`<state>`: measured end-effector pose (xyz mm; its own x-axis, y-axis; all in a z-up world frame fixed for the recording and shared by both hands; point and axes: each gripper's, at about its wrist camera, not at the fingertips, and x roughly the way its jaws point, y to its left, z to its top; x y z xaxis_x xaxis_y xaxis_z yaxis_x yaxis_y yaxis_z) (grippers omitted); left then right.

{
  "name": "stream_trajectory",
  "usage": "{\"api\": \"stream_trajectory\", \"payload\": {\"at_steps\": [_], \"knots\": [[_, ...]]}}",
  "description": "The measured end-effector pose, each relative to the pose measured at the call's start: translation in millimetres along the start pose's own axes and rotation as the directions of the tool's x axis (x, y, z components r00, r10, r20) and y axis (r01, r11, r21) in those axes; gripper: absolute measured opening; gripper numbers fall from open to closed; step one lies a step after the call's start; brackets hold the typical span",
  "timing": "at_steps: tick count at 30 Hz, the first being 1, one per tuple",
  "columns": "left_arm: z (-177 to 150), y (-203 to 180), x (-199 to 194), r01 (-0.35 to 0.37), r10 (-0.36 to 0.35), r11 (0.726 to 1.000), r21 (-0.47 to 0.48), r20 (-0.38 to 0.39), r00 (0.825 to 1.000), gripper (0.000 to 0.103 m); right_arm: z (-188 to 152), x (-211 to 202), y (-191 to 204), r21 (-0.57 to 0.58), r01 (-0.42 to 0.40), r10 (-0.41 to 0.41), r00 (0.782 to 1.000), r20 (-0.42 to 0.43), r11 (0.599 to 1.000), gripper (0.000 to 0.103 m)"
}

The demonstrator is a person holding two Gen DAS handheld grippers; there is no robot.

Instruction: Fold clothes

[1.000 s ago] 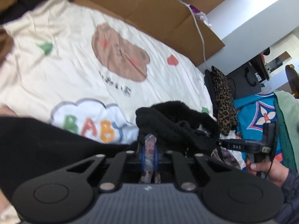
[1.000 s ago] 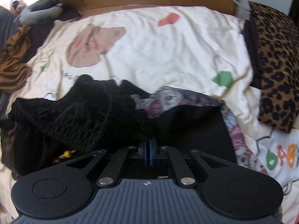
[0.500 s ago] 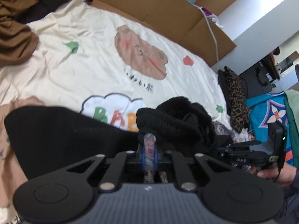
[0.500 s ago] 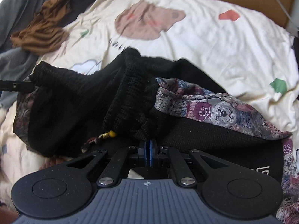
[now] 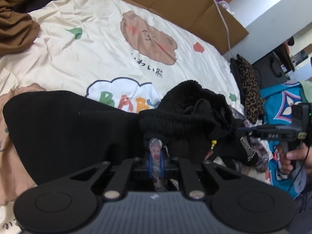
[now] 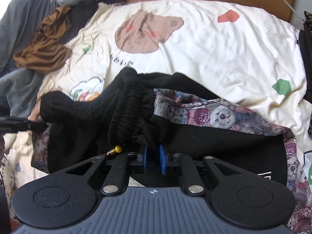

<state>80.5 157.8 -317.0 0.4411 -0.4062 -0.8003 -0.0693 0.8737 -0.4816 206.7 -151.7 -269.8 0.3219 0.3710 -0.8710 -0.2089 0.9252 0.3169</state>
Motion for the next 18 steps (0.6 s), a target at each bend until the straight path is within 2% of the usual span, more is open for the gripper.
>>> {"api": "stream_trajectory", "payload": {"at_steps": [4,11,18], "knots": [[4,-6,0,-0.033,0.033,0.999,0.024,-0.010,0.999,0.008,6,-17,-14,0.045,0.011,-0.014,0.998,0.057,0.999,0.025],[6,-12,0,-0.074,0.074,0.997,0.025,-0.006,0.997,0.008,25,-35,-47,0.088,0.031,-0.043,0.991,0.130,0.996,0.025],[3,-16,-2,-0.088,0.088,0.996,0.024,0.002,0.996,0.008,40,-19,-70,0.050,0.035,-0.043,0.984,0.171,0.998,0.025]]}}
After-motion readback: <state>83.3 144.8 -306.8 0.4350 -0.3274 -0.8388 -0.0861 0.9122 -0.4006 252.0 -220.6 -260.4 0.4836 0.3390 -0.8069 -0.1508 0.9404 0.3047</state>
